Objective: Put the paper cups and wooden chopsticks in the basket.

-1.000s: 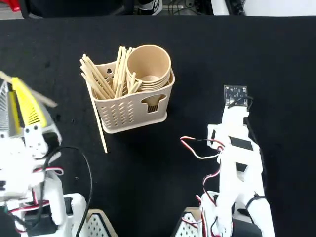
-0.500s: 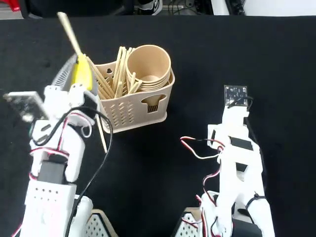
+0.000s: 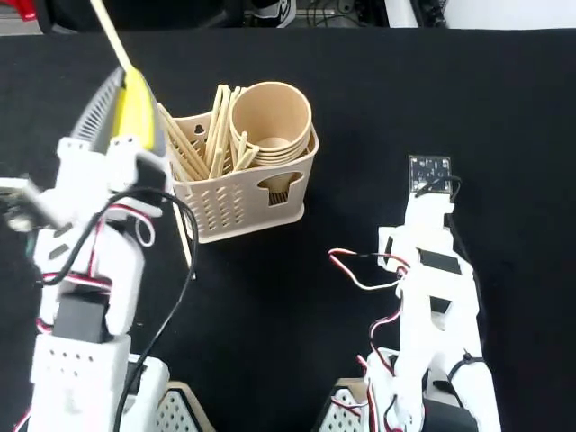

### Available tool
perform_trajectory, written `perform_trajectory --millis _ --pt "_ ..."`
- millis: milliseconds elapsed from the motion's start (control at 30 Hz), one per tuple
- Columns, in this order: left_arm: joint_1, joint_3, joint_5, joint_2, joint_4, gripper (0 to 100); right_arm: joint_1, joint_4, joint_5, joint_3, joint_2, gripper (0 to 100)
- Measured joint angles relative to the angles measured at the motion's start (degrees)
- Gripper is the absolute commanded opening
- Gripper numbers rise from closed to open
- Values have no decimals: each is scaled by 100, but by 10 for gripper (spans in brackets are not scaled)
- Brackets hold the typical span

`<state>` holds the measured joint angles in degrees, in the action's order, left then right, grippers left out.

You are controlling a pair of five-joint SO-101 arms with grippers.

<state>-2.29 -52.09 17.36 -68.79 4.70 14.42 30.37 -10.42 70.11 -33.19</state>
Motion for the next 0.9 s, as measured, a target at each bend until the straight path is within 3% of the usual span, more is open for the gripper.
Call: perform_trajectory --millis 300,433,733,833,900 --pt "0 308 0 1345 -1538 29 0 0 0 0 0 21" --pt "0 290 -26 2057 -1618 29 0 0 0 0 0 21" --pt "0 -862 -545 1987 -1969 40 0 0 0 0 0 21" --pt "0 -1064 -545 1714 -1978 160 0 0 0 0 0 21" --pt "0 -1196 -545 1477 -1741 180 0 0 0 0 0 21"
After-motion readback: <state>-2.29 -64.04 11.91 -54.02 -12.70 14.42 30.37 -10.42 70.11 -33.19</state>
